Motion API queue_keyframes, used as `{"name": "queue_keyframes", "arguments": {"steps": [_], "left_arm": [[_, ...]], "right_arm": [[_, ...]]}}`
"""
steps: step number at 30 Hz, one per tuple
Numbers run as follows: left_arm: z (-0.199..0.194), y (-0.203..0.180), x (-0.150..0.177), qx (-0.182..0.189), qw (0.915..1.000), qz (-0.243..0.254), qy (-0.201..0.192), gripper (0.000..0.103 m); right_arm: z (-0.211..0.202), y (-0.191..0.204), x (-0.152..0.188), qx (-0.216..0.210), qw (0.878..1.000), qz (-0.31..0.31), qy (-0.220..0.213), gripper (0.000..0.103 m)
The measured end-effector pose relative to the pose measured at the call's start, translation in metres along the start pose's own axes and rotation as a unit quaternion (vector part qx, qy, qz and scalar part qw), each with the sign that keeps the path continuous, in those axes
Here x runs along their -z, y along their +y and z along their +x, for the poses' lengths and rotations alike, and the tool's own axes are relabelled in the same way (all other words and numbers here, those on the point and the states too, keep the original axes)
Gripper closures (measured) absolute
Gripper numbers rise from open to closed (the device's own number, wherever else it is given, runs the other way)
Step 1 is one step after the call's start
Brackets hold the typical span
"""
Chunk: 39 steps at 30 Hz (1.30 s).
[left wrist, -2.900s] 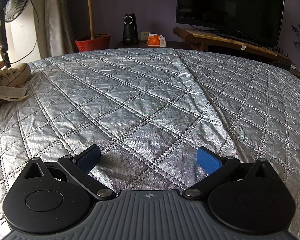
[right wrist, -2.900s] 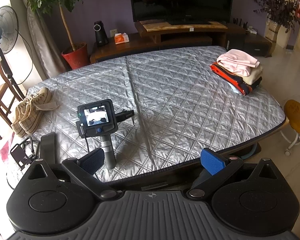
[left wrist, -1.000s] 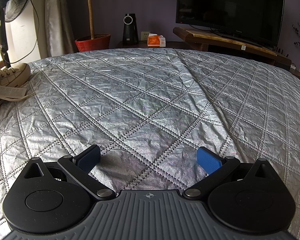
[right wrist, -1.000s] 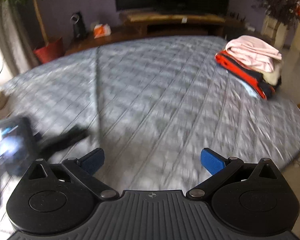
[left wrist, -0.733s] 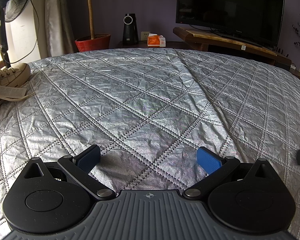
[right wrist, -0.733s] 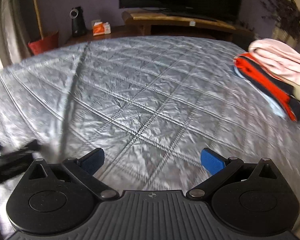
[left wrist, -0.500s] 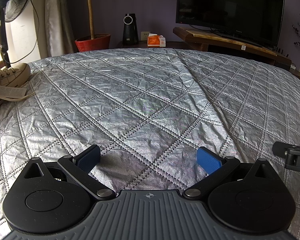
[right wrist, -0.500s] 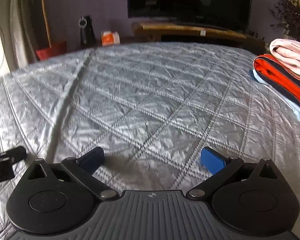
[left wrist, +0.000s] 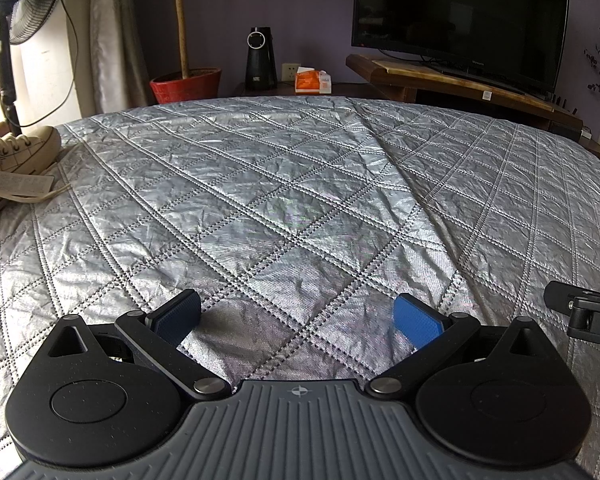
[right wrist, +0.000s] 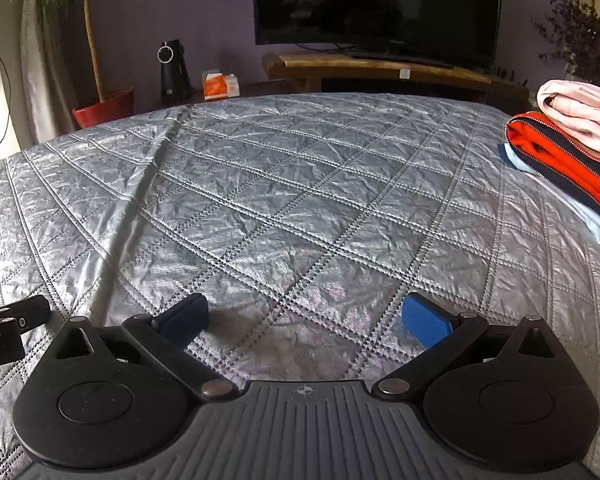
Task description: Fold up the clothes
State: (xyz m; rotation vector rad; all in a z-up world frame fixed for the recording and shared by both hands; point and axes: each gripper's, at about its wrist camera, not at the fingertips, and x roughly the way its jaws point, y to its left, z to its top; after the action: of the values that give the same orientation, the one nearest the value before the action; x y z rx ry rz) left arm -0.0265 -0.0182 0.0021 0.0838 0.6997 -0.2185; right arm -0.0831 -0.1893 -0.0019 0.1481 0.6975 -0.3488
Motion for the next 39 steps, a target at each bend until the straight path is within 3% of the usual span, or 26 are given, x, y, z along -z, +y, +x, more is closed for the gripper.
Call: {"name": "queue_keyframes", "arguments": {"steps": [18,23,26,30,32,35,39], "left_arm": [[0.000,0.001,0.000,0.001,1.0000,0.000,0.000,0.000],[-0.007,0.001,-0.007,0.007,0.9993,-0.004,0.038,0.001],[-0.026,0.001,-0.014,-0.006,0.9965,-0.033,0.076,0.001],[-0.076,-0.009,-0.034,-0.108,0.9892,-0.009,0.099,0.000],[-0.106,-0.008,-0.042,-0.111,0.9874,-0.019,0.111,0.000],[-0.148,0.005,-0.047,-0.034,0.9881,-0.077,0.129,0.001],[-0.193,-0.004,-0.049,-0.044,0.9863,-0.060,0.147,0.006]], "right_arm": [[0.001,0.000,-0.001,0.000,1.000,0.000,0.000,0.000],[0.001,0.000,0.000,0.000,1.000,0.000,0.000,0.000],[0.001,0.000,-0.001,0.000,1.000,0.000,0.000,0.000],[0.001,0.000,0.000,0.000,1.000,0.000,0.000,0.000],[0.001,0.000,0.000,0.000,1.000,0.000,0.000,0.000],[0.001,0.000,0.000,0.000,1.000,0.000,0.000,0.000],[0.001,0.000,0.000,0.000,1.000,0.000,0.000,0.000]]}}
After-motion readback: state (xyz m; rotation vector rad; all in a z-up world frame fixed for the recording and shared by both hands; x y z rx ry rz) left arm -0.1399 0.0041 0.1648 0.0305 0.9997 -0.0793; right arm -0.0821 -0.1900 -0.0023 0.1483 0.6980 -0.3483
